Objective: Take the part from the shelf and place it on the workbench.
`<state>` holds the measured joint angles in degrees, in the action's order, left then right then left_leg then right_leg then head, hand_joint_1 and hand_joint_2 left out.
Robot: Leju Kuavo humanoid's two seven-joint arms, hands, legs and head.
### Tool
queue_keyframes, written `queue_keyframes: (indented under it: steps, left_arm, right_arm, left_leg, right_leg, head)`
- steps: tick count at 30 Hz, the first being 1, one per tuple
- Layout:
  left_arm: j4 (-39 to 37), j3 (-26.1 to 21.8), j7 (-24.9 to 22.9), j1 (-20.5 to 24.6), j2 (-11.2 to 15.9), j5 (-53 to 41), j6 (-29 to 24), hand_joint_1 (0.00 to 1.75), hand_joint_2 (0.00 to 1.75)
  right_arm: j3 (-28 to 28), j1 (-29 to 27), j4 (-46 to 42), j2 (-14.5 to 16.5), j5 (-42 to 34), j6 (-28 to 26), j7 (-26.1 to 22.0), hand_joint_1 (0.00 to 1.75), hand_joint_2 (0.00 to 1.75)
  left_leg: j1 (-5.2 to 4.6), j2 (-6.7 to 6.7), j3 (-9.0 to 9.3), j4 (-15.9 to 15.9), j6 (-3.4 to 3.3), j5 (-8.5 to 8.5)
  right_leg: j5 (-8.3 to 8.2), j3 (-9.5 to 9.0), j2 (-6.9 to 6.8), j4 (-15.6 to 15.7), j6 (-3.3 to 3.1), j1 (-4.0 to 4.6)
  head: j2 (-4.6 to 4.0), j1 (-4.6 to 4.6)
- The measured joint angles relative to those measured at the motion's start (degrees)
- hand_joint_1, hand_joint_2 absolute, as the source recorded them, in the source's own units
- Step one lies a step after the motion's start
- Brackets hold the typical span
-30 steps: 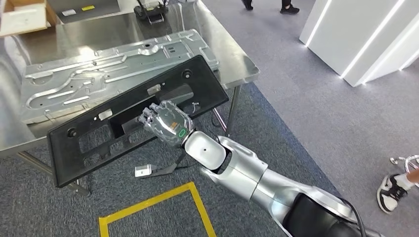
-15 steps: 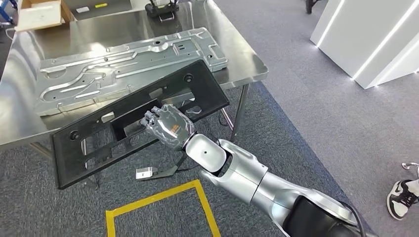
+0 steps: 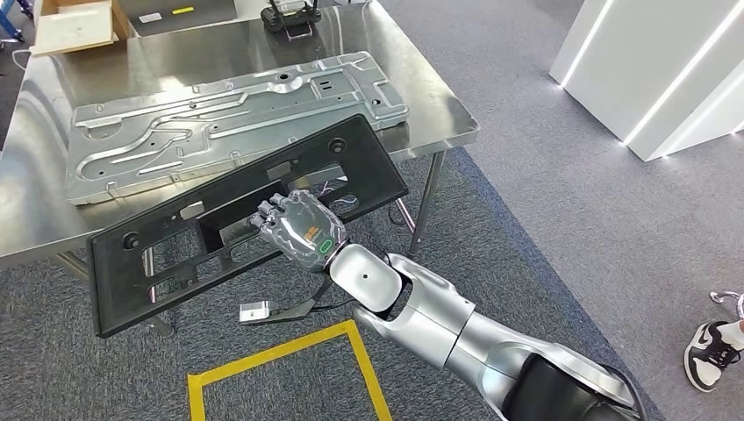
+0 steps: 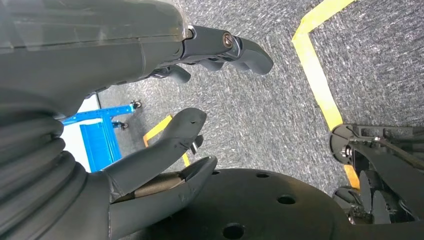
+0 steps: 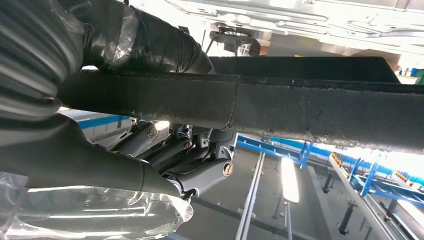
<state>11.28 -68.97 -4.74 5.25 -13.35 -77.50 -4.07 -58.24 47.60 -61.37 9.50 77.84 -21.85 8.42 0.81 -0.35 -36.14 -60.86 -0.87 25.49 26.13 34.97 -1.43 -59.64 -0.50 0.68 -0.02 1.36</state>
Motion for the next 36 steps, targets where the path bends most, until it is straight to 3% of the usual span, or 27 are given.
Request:
queue_keyframes:
  steps: [36]
  left_arm:
    - [0.0,1.42,0.34,0.01,0.0,-1.34,0.05,0.0,1.75]
  right_arm:
    - [1.98,-1.67,1.09,-0.39,1.11,-1.3,0.98,1.75,1.75]
  left_leg:
    - [0.16,0.0,0.19,0.66,0.44,-0.31]
  right_leg:
    - [0.05,0.28,0.11,-0.09,-0.02,0.14]
  head:
    - [0.01,0.0]
